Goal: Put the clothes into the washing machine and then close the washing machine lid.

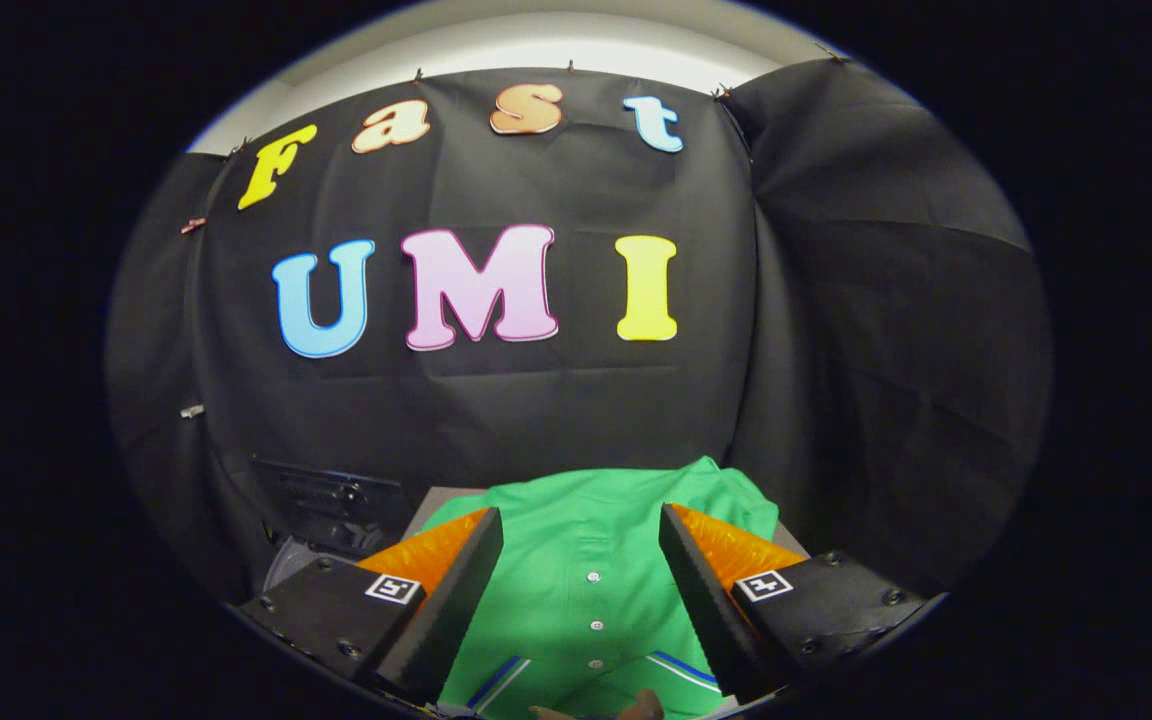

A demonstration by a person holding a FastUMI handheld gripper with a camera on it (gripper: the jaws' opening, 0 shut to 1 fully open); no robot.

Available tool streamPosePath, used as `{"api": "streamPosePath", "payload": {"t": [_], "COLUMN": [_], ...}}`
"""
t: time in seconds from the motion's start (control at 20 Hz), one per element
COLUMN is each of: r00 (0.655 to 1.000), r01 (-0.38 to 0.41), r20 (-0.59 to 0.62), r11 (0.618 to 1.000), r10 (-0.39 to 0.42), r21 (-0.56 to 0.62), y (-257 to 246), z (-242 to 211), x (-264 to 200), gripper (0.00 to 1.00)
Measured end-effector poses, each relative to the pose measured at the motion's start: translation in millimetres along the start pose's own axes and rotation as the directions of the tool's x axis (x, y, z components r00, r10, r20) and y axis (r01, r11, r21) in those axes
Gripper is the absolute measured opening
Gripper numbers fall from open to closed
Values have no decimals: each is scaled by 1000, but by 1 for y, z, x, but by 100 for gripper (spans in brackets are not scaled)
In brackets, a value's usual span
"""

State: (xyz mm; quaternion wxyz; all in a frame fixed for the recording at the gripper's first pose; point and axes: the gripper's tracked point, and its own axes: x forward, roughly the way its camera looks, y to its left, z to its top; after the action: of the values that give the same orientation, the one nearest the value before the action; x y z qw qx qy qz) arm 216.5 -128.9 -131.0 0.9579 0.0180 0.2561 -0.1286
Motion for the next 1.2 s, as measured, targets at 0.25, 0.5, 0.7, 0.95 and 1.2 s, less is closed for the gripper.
{"api": "streamPosePath", "payload": {"t": [0.25, 0.5, 0.7, 0.95, 1.2], "r00": [997, 984, 972, 948, 944], "r01": [28, 15, 40, 59, 52], "r20": [-77, -177, -231, -311, -324], "r11": [1000, 1000, 998, 998, 998], "r10": [-29, -19, -50, -67, -60], "r21": [-9, -21, -49, -37, -35], "y": [-5, -1, -11, -20, -21], "z": [-23, -51, -66, -88, -89], "x": [28, 46, 54, 65, 65], "gripper": [98, 98, 99, 99, 99]}}
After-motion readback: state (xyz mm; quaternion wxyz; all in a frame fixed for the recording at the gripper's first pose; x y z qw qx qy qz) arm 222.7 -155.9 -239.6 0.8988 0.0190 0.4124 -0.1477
